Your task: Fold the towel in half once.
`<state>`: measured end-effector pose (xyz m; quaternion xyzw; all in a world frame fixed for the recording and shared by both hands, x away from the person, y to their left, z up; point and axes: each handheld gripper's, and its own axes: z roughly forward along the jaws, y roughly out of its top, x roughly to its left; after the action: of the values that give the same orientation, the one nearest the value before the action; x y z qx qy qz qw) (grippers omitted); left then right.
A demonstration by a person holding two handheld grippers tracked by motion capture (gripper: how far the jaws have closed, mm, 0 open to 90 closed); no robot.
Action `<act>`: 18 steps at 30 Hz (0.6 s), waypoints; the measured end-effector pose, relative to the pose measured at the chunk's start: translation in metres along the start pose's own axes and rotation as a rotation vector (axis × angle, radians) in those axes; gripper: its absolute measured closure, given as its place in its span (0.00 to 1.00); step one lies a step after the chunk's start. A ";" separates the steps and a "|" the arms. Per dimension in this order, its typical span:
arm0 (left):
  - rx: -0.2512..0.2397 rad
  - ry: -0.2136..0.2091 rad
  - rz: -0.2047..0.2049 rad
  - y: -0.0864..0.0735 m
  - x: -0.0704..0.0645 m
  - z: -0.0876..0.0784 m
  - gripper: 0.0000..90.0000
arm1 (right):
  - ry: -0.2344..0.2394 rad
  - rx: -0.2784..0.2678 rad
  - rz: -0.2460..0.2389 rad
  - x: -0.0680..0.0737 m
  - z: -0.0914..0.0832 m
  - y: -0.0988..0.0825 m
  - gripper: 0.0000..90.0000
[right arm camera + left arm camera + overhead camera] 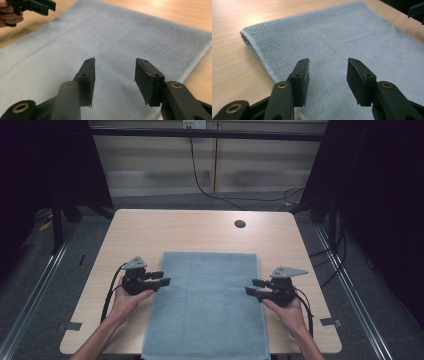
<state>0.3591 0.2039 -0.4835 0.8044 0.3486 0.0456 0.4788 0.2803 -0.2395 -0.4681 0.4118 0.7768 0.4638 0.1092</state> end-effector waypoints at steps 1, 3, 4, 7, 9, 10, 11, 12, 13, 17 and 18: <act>-0.018 -0.003 -0.009 0.002 0.001 0.004 0.58 | -0.002 0.002 0.005 -0.004 0.005 0.004 0.57; -0.005 0.002 -0.011 0.006 0.004 0.011 0.58 | -0.016 0.011 0.010 -0.010 0.016 0.009 0.56; 0.005 0.010 -0.007 0.007 0.005 0.015 0.58 | -0.013 0.013 0.023 -0.013 0.022 0.011 0.56; 0.031 0.046 0.013 0.006 0.008 0.024 0.57 | -0.014 0.051 0.021 -0.018 0.038 0.014 0.55; 0.077 0.074 0.044 0.003 0.009 0.028 0.57 | -0.019 0.057 0.026 -0.019 0.047 0.015 0.54; 0.093 0.085 0.048 0.002 0.010 0.029 0.57 | -0.021 0.059 0.028 -0.020 0.051 0.014 0.54; 0.100 0.084 0.046 0.000 0.010 0.031 0.57 | -0.025 0.069 0.027 -0.020 0.054 0.013 0.54; 0.108 0.089 0.055 -0.001 0.010 0.032 0.57 | -0.030 0.089 0.015 -0.020 0.057 0.012 0.54; 0.109 0.091 0.064 -0.002 0.009 0.032 0.57 | -0.039 0.112 0.004 -0.019 0.059 0.011 0.54; 0.118 0.073 0.072 -0.008 0.003 0.027 0.56 | -0.035 0.159 -0.011 -0.015 0.063 0.003 0.50; 0.119 0.062 0.076 -0.010 0.001 0.024 0.56 | -0.030 0.162 -0.011 -0.015 0.062 0.003 0.50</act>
<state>0.3645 0.1899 -0.5050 0.8422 0.3345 0.0678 0.4173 0.3252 -0.2107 -0.5030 0.4218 0.8124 0.3926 0.0896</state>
